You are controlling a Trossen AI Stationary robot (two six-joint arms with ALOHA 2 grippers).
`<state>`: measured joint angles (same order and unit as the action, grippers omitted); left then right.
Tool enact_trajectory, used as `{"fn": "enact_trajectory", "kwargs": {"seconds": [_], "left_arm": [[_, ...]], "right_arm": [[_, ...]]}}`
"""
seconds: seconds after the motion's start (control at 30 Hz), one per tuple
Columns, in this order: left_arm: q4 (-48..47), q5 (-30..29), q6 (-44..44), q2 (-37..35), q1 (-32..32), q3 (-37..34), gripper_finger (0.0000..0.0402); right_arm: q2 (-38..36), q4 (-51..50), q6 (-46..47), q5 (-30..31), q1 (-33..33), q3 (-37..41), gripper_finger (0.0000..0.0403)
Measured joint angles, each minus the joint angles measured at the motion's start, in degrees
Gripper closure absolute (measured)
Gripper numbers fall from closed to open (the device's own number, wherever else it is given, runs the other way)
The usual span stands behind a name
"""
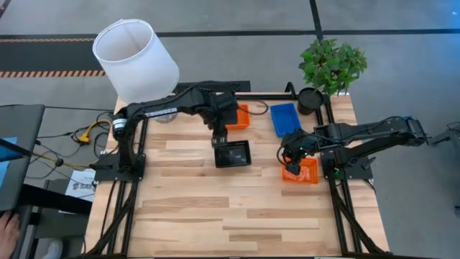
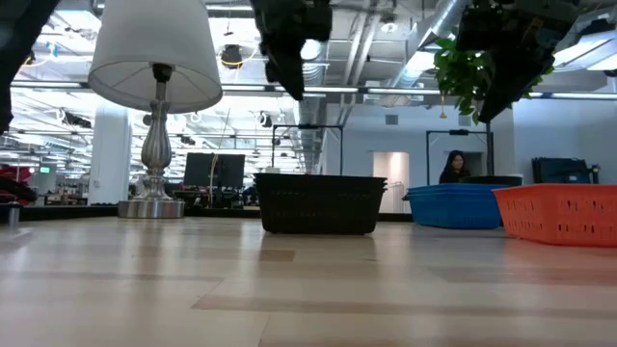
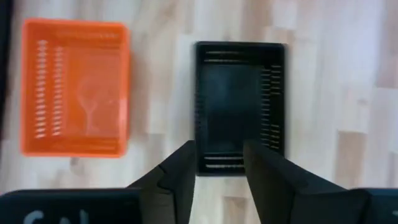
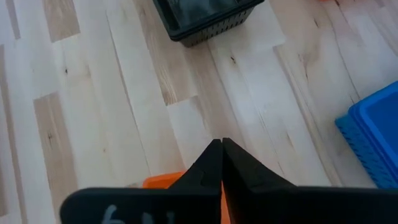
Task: Stack baskets by color
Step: Stack the orange bin on the top orange bin
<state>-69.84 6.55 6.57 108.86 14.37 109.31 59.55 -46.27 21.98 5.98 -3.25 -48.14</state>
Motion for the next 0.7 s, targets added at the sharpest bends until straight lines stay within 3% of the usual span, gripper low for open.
{"fn": "enact_trajectory", "kwargs": {"seconds": [0.2,0.43,0.7], "left_arm": [[2.5,-0.7,-1.8,-9.8,-3.7,-12.5,0.0303],[23.8,-1.4,-11.2,-25.7,-6.7,-35.9,0.0319],[42.9,-1.4,-18.4,-37.5,-9.0,-56.6,0.0317]], "right_arm": [[0.0,-2.7,0.9,-2.9,0.0,-1.2,0.0351],[0.0,-9.0,0.6,-2.2,0.0,-3.8,0.0297],[0.3,-18.5,0.5,-0.8,0.0,-2.6,0.0227]]}}
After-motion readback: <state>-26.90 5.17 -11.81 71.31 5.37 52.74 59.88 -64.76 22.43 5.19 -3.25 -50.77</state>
